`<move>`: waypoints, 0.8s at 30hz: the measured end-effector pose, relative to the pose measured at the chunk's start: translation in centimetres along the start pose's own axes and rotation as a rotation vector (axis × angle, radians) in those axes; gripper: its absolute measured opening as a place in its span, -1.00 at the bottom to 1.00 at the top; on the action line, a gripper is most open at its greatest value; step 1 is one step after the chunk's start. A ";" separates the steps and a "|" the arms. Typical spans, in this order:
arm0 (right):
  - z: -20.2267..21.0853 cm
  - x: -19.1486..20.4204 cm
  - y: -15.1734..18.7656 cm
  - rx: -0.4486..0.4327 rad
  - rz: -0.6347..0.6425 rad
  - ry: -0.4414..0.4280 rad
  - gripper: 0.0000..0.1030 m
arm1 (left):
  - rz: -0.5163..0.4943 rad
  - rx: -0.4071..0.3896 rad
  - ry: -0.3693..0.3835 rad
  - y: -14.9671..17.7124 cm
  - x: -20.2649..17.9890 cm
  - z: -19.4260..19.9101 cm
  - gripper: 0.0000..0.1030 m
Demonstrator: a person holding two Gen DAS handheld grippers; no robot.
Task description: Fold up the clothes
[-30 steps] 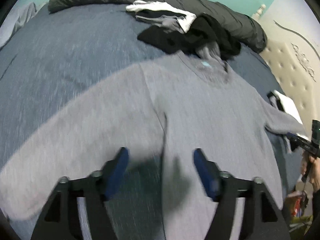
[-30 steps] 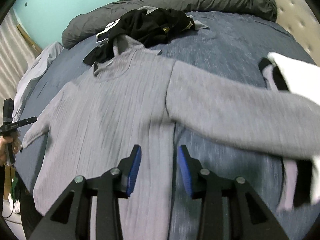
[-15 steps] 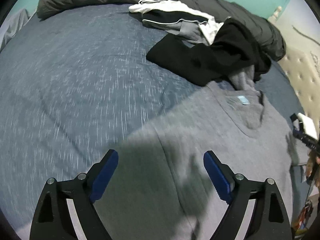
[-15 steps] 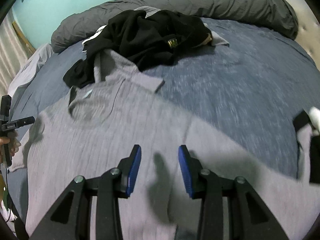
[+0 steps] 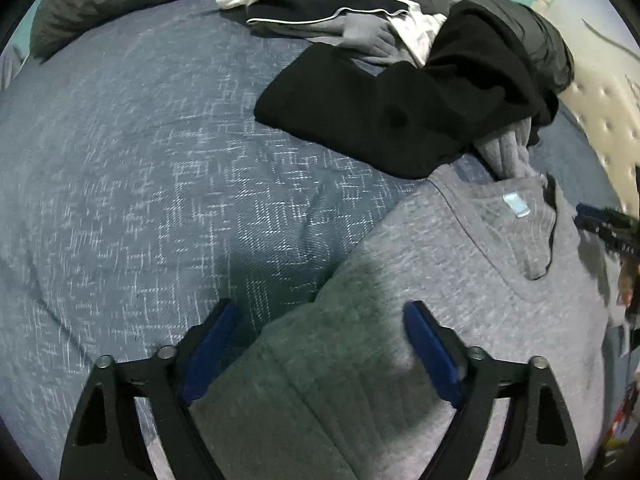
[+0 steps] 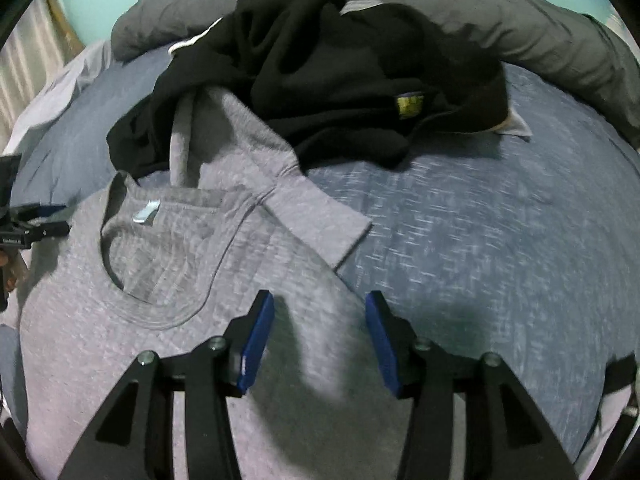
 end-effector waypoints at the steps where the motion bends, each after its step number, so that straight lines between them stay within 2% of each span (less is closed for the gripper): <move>1: -0.4 0.1 0.0 0.007 0.009 0.002 -0.06 | -0.014 -0.002 -0.001 0.0 -0.2 -0.1 0.25; 5: -1.5 0.2 0.1 0.030 0.027 0.010 -0.12 | -0.058 -0.010 -0.003 0.1 -0.7 -0.3 -0.22; 6: -1.7 0.2 0.2 0.032 0.030 0.006 -0.22 | -0.064 -0.016 -0.001 0.0 -0.8 -0.2 -0.42; 8: -1.8 0.3 0.4 0.025 0.040 -0.001 -0.61 | -0.074 -0.032 -0.008 -0.1 -0.9 0.2 -0.62; 10: -1.6 0.2 0.6 0.015 0.050 0.006 -0.89 | -0.090 -0.052 -0.029 -0.2 -1.1 0.8 -0.77; 15: 0.1 0.0 1.0 -0.040 0.065 0.015 -0.93 | -0.111 -0.109 -0.073 -0.8 -1.5 2.5 -0.85; 24: 4.5 -1.2 -0.9 -0.199 0.068 0.133 -0.94 | -0.109 -0.190 -0.155 -3.3 -1.6 5.1 -0.86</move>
Point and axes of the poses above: each gripper's, at about its wrist camera, not at the fingertips, and z roughly against the way its jaws point, x to its left, y to its underside, the point moved 6 cm from there along -z, roughly the way its jaws point, and after that the axes turned 7 degrees about -y, right-handed, at the moved point
